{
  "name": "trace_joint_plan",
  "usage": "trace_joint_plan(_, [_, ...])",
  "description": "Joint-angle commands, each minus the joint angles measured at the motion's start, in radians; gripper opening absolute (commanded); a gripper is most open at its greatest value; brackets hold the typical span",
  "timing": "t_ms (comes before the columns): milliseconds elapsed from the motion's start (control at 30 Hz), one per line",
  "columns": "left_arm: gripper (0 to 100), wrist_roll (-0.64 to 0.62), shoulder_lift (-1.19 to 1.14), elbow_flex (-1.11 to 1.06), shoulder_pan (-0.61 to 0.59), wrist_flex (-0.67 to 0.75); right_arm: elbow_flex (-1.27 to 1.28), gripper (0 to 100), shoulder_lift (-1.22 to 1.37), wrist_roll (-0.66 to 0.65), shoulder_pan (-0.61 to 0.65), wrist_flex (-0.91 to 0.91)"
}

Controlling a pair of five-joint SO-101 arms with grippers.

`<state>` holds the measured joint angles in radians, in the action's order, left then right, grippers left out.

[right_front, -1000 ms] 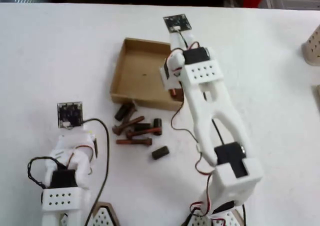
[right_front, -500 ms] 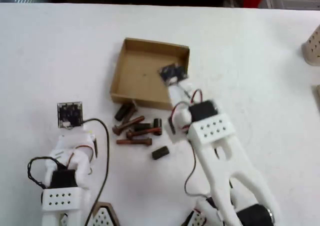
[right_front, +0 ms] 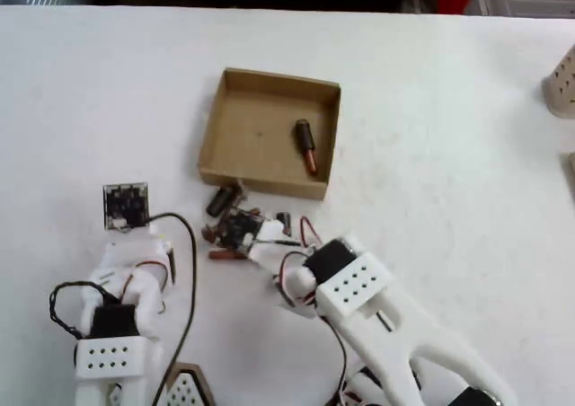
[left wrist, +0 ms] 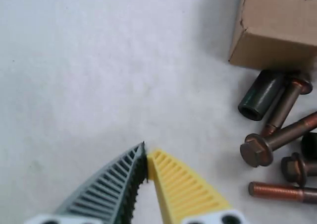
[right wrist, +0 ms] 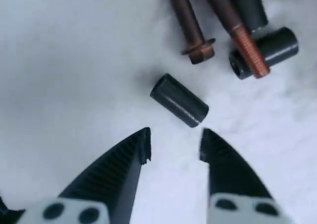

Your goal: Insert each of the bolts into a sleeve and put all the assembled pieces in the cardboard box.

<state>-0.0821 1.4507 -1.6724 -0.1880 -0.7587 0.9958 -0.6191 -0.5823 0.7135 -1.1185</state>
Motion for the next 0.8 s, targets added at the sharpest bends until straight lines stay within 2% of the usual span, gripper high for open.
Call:
trace_joint_plan(0, [3, 0.012, 0.012, 0.009, -0.013, 0.023, -0.005, 25.6, -0.027, -0.126, 0.01, 0.013])
trace_joint_plan(133, [3, 0.012, 0.012, 0.009, -0.013, 0.023, -0.003, 23.6, -0.027, -0.301, 0.008, 0.013])
trace_joint_plan(267, [3, 0.012, 0.012, 0.009, -0.013, 0.023, 0.008, 23.1, -0.025, -0.404, 0.01, 0.018])
trace_joint_plan(500, [3, 0.012, 0.012, 0.009, -0.013, 0.023, 0.161, 23.1, -0.025, -0.436, 0.012, 0.265])
trace_joint_plan(767, [3, 0.014, 0.012, 0.009, -0.013, 0.023, 0.175, 23.0, -0.024, -0.437, 0.038, 0.294])
